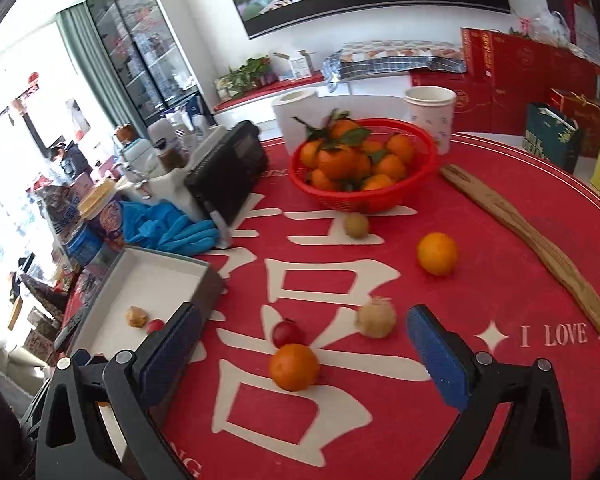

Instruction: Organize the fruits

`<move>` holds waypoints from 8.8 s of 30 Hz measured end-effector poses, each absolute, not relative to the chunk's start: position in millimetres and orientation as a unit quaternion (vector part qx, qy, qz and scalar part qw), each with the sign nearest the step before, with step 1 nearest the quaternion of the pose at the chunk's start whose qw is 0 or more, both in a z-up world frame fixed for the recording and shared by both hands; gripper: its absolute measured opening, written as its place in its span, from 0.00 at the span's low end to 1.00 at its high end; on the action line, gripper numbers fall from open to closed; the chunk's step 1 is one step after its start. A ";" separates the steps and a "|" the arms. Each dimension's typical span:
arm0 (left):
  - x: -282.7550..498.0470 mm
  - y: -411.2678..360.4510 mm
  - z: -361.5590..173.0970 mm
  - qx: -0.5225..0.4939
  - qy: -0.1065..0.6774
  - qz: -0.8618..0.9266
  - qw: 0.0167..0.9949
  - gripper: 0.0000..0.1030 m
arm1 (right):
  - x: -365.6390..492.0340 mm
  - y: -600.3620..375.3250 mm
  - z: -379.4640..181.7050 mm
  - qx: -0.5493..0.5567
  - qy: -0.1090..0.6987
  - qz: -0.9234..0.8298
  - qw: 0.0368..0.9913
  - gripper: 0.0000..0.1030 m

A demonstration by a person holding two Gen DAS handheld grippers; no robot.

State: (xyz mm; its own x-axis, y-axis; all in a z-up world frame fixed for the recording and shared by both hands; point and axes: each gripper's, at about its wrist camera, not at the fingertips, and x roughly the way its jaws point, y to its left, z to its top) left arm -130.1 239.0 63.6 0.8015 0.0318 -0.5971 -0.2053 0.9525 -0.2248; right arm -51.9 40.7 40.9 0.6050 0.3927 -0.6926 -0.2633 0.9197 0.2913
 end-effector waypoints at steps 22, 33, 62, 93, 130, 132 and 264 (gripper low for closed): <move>-56.6 114.2 20.5 0.024 0.425 -0.032 0.904 0.66 | -47.6 -39.8 -22.7 -0.035 0.484 0.069 0.872 1.00; -26.5 114.7 9.1 -0.001 0.446 -0.001 0.895 0.37 | -51.4 -41.9 -23.4 -0.039 0.468 0.076 0.880 1.00; -73.5 156.4 9.7 -0.035 0.429 0.015 0.902 0.37 | -29.6 43.4 -15.7 -0.054 0.432 0.177 0.883 0.24; -82.5 166.8 28.4 -0.036 0.382 0.050 0.922 0.37 | -59.3 12.0 2.2 0.002 0.412 0.203 0.888 0.24; -100.9 190.7 48.7 -0.054 0.345 0.069 0.934 0.37 | -60.6 38.3 3.5 -0.002 0.408 0.227 0.884 0.24; -102.3 194.4 49.6 -0.057 0.344 0.072 0.935 0.37 | -60.9 43.0 4.3 -0.002 0.407 0.232 0.883 0.24; -72.4 118.0 0.2 0.002 0.459 -0.003 0.888 1.00 | -67.3 -35.3 -23.8 -0.031 0.457 0.059 0.887 1.00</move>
State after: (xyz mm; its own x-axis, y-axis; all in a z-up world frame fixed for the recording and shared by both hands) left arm -72.4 118.0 0.2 0.5784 -0.0026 -0.8157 0.0070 1.0000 0.0019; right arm -67.3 -35.3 -23.8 0.5751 0.0767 -0.8145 -0.1336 0.9910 -0.0011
